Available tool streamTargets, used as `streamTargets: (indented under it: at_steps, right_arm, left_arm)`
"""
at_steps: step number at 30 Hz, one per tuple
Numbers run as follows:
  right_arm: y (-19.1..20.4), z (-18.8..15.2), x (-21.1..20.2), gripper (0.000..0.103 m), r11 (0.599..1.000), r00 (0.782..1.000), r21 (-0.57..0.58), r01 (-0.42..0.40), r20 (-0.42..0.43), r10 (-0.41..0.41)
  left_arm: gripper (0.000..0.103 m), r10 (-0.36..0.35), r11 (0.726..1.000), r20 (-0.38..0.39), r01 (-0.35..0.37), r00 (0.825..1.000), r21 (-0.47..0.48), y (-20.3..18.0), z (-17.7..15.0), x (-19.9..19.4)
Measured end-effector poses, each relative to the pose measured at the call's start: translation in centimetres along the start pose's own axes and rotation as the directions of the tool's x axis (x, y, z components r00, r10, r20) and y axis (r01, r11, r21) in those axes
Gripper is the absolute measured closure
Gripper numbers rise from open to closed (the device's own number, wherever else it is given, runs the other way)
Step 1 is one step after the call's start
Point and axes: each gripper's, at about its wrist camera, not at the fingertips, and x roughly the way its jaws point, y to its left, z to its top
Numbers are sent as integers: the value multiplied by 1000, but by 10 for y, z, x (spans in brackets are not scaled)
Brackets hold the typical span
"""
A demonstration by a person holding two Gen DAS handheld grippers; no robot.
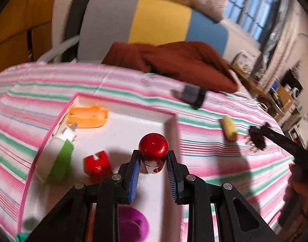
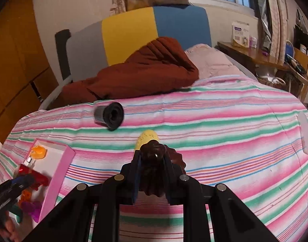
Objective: Organize rigid objects
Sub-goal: 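Carry the red cylinder into the tray and release it while the right tool holds the brown toy, then carry the dark brown pegged toy toward the tray with the right tool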
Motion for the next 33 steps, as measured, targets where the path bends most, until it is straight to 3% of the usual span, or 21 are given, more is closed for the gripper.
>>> streamTargets:
  at_steps: [3, 4, 6, 7, 8, 15, 20, 25, 33]
  right_arm:
    - [5, 2, -2, 85, 999, 999, -15, -32, 19, 32]
    - [7, 2, -2, 85, 999, 999, -19, -35, 21, 36]
    - [10, 2, -2, 85, 999, 999, -29, -38, 23, 39]
    - [11, 1, -1, 85, 999, 999, -29, -40, 21, 41]
    - [11, 1, -1, 85, 999, 999, -28, -41, 20, 42]
    - [11, 1, 1, 85, 998, 998, -16, -60, 13, 61]
    - [13, 0, 1, 85, 998, 998, -18, -68, 10, 68]
    - [23, -2, -4, 85, 993, 993, -39, -113, 19, 114]
    - [73, -10, -23, 85, 943, 952, -159, -293, 46, 303]
  left_arm:
    - [75, 6, 999, -65, -9, 998, -49, 10, 10, 15]
    - [70, 11, 998, -71, -15, 997, -62, 11, 13, 17]
    - [49, 19, 996, -69, -25, 997, -85, 14, 19, 17]
    - [38, 20, 994, -50, -25, 999, -102, 17, 20, 14]
    - [33, 14, 993, -23, -17, 1000, -116, 18, 19, 8]
    - [20, 32, 998, 40, -29, 999, -64, 10, -4, -12]
    - [2, 28, 999, 146, -23, 989, -36, 3, -35, -46]
    - [0, 35, 998, 179, -44, 983, 45, -7, -68, -69]
    - [0, 48, 993, 155, -64, 987, 98, -5, -95, -80]
